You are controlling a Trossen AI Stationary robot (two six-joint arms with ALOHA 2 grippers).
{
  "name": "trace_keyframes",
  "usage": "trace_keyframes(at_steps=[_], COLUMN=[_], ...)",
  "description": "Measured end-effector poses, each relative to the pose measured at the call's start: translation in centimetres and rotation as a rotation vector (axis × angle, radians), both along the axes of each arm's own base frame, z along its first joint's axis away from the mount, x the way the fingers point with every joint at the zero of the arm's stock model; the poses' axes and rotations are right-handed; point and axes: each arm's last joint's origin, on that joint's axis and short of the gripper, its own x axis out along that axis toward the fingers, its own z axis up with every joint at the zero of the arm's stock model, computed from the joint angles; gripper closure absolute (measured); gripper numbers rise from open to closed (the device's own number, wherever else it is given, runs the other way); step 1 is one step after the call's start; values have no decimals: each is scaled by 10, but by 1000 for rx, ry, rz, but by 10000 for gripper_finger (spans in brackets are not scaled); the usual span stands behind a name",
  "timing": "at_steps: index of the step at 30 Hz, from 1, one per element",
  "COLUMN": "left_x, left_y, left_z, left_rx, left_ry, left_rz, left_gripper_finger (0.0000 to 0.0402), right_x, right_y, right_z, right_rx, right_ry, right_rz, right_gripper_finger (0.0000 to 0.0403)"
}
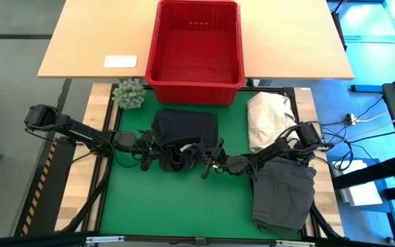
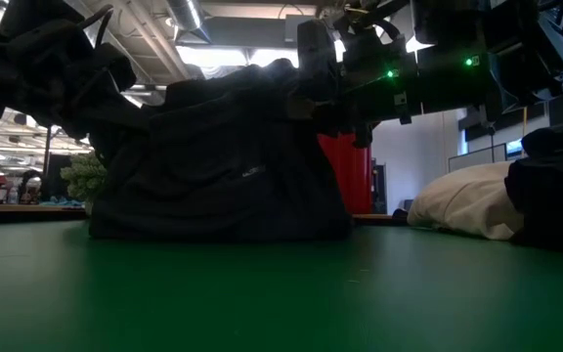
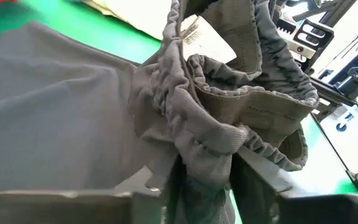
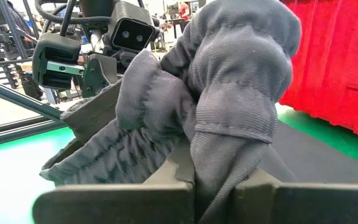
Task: Fold laundry
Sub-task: Fold the gray short
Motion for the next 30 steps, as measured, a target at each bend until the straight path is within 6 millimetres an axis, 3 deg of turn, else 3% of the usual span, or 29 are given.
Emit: trace_keyframes(at_steps=[5,14,30], left_x=[0,10,21], left_y=[0,-1,0], left_z=[0,15,26], left_rx=[4,88,213], left_ry=[-2,-45,117], left_rz=[-2,-26,16], left_gripper_finger=[256,249,230], right_x=[0,0,0], right_y=[0,0,0], right_z=[0,0,-1], right_rx=[0,0,-3], right_ry=[0,0,6], right_rz=[0,-1,-10], right_gripper_finger=[392,392,392])
